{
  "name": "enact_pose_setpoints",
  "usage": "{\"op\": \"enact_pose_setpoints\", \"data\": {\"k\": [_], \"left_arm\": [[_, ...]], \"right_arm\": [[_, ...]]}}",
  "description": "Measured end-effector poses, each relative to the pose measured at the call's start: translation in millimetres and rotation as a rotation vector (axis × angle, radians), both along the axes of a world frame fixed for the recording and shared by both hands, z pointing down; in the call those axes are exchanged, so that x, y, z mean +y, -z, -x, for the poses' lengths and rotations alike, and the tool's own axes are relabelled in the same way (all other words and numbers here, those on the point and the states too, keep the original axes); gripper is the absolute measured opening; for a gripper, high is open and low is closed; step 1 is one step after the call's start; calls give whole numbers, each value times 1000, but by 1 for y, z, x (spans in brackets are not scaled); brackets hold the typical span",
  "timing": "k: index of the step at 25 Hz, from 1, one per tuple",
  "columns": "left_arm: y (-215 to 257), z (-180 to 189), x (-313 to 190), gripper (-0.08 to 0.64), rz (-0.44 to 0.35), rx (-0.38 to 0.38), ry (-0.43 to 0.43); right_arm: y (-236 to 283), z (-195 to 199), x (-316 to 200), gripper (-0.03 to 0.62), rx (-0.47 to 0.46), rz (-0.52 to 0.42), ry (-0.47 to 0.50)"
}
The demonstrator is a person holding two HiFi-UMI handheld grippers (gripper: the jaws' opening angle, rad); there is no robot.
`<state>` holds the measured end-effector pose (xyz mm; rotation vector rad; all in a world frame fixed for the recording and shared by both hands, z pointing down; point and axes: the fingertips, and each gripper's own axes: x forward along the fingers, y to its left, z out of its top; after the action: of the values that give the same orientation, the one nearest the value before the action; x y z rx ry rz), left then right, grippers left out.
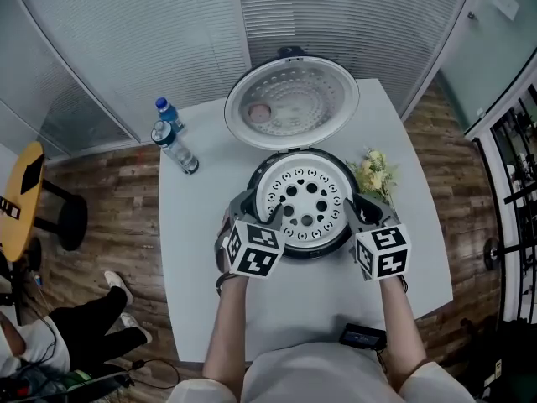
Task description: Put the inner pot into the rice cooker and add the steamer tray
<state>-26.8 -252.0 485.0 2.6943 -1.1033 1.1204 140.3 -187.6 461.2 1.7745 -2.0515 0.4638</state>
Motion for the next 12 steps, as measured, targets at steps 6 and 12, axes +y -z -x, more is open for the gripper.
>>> {"op": "enact_pose_setpoints", "data": {"k": [6,12], "left_arm": [[14,3,1,245,37,197,27],[43,3,18,244,46,356,50]], "right_arm": [[10,-2,7,81,-51,-20,-9],[31,-4,30,81,-158,-83,-33]]}}
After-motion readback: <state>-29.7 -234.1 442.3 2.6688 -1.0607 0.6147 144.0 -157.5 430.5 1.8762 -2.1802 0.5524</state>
